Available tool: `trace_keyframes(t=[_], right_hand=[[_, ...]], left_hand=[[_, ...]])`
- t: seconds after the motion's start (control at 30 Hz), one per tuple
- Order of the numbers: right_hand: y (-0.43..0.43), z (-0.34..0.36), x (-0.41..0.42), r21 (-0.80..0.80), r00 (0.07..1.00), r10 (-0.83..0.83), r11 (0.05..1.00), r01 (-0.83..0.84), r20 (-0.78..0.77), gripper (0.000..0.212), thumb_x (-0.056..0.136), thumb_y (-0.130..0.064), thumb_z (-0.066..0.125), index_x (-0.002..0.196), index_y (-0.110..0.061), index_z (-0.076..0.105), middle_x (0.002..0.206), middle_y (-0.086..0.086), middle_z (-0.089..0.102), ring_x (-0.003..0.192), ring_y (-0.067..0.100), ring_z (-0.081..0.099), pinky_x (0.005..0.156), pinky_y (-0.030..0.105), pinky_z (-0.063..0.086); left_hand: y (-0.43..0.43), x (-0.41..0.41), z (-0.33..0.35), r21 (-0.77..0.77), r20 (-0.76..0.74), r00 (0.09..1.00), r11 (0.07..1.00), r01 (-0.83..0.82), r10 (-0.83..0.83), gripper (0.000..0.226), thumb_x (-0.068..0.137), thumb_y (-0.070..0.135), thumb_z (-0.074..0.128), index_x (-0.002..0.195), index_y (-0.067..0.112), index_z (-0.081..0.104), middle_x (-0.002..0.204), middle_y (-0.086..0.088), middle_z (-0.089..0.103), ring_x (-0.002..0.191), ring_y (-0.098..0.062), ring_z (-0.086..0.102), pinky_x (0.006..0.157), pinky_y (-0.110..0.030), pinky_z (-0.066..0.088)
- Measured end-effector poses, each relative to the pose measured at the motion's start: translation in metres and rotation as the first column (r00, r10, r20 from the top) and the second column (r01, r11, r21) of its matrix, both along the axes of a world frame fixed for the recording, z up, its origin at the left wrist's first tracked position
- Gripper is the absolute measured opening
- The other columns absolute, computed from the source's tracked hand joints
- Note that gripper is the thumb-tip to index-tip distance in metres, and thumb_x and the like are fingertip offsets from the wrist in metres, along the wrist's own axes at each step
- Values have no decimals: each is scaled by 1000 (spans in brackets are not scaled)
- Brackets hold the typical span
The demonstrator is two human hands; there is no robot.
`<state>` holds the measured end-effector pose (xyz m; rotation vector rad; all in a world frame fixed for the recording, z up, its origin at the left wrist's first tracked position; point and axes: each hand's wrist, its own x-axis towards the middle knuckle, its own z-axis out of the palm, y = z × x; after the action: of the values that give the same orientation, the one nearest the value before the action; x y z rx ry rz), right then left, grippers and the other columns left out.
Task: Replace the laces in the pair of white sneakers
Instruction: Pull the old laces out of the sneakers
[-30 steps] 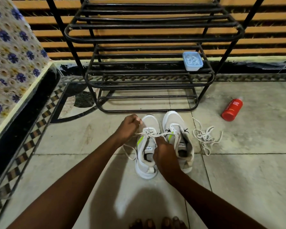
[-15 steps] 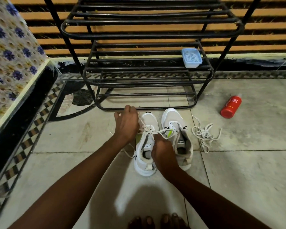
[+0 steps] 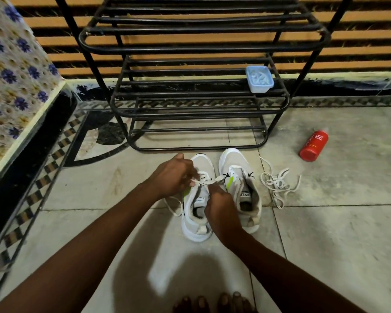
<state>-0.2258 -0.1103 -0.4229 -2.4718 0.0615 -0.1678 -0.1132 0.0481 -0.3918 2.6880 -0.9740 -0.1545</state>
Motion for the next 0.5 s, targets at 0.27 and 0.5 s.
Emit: trace_keyframes(t=[0.27, 0.5], right_hand=[[0, 0, 1, 2, 1000, 7, 1000, -7, -14, 41, 73, 10, 54, 112, 5, 64, 105, 23, 69, 100, 40, 66, 91, 40, 52], [0, 0, 0, -2, 999, 27, 1000, -27, -21, 44, 73, 6, 56, 116, 3, 63, 107, 21, 68, 98, 38, 66, 89, 39, 53]], left_hand=[[7, 4, 2, -662, -237, 804, 515, -545, 545, 23, 92, -6, 59, 80, 13, 61, 94, -8, 69, 88, -21, 58, 75, -36, 46], [-1, -13, -2, -663, -673, 690, 198, -722, 266, 30, 94, -11, 34, 81, 13, 45, 71, -7, 50, 52, -16, 46, 50, -25, 37]])
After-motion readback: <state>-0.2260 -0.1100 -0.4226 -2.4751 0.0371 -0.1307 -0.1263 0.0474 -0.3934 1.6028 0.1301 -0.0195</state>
